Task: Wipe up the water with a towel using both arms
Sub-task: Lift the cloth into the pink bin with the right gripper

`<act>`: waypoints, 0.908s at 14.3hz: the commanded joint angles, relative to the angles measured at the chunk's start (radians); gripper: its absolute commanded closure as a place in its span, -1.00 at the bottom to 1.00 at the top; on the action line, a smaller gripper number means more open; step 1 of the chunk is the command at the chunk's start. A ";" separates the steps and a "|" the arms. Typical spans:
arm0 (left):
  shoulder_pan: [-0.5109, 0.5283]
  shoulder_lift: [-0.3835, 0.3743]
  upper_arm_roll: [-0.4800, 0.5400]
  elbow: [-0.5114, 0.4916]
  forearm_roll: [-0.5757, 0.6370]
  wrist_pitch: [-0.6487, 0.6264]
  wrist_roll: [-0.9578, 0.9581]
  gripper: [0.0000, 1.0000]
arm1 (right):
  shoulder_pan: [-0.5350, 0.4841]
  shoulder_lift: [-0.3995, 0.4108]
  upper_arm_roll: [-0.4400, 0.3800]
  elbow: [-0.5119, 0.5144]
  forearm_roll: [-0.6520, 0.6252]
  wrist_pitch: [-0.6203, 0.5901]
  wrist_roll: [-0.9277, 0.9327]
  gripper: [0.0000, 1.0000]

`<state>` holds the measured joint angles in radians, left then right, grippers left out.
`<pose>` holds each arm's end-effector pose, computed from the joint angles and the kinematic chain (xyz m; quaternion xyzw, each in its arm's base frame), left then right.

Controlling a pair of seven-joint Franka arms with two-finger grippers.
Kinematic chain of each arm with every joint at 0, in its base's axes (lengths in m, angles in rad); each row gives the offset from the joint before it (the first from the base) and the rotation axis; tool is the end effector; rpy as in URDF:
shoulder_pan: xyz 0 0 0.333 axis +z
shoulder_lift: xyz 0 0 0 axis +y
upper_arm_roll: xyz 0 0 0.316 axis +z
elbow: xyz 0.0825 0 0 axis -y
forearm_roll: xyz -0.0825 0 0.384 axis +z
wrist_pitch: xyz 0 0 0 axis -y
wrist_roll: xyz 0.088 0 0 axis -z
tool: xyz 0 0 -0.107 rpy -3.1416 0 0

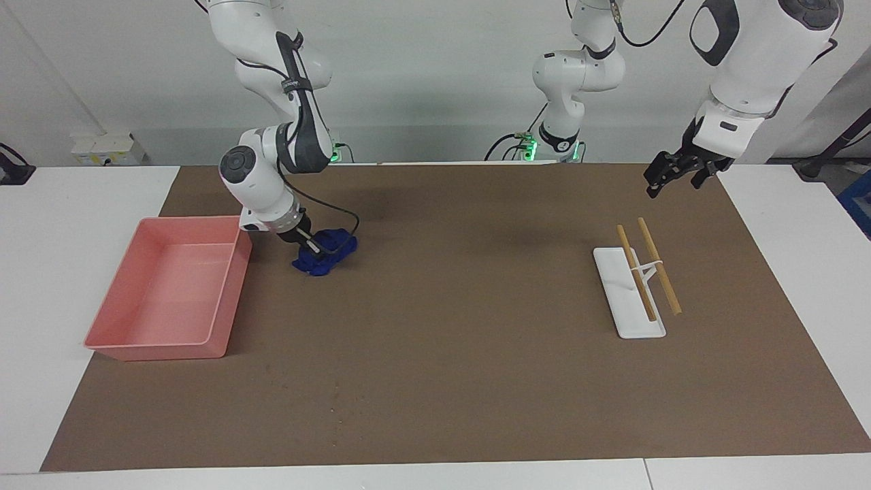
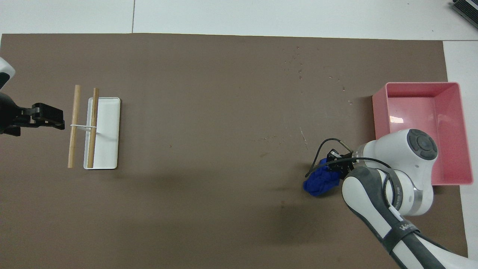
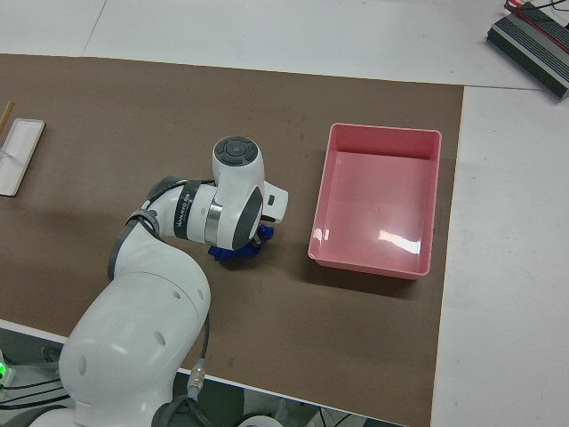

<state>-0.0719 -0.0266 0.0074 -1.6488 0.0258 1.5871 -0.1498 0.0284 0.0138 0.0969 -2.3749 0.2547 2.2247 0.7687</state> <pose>0.5450 -0.0324 0.6038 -0.9989 -0.0422 0.0161 0.0146 0.4750 0.0678 0.3048 -0.9109 0.3934 0.1143 0.0504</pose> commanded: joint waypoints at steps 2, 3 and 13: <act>-0.009 -0.019 0.005 -0.020 -0.012 0.010 0.026 -1.00 | -0.008 -0.066 0.006 -0.012 -0.011 -0.095 -0.034 1.00; -0.006 -0.019 0.005 -0.020 -0.015 0.011 0.033 -1.00 | -0.010 -0.086 0.006 0.023 -0.015 -0.126 -0.035 1.00; -0.015 -0.019 0.008 -0.022 -0.047 0.016 0.027 -1.00 | -0.231 -0.009 -0.003 0.565 -0.181 -0.373 -0.225 1.00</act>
<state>-0.0736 -0.0266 0.0044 -1.6488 -0.0103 1.5935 -0.1361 -0.1430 -0.0635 0.0848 -1.9061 0.1021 1.8842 0.6480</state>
